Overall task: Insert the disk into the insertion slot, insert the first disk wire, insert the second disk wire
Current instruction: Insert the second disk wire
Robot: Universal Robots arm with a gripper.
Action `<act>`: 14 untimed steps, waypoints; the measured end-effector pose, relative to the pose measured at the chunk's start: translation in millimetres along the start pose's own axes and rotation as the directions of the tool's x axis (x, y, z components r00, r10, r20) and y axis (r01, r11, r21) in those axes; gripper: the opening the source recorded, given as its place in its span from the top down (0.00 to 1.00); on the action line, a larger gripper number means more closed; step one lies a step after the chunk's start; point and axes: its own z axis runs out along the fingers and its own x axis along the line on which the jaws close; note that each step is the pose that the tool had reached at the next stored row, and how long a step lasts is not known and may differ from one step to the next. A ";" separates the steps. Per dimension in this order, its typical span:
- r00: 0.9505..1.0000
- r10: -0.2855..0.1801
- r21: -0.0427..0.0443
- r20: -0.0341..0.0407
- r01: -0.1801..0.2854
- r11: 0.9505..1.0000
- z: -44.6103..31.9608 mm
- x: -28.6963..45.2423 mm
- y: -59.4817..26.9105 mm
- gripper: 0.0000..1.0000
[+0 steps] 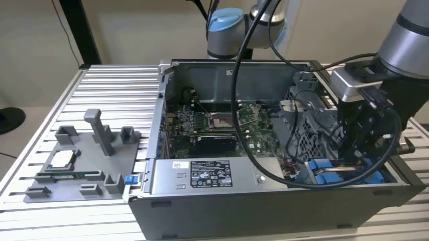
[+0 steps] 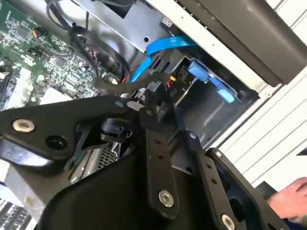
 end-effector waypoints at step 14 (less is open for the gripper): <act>1.000 0.000 0.000 0.000 0.000 1.000 -20.3 -0.6 -1.0 0.00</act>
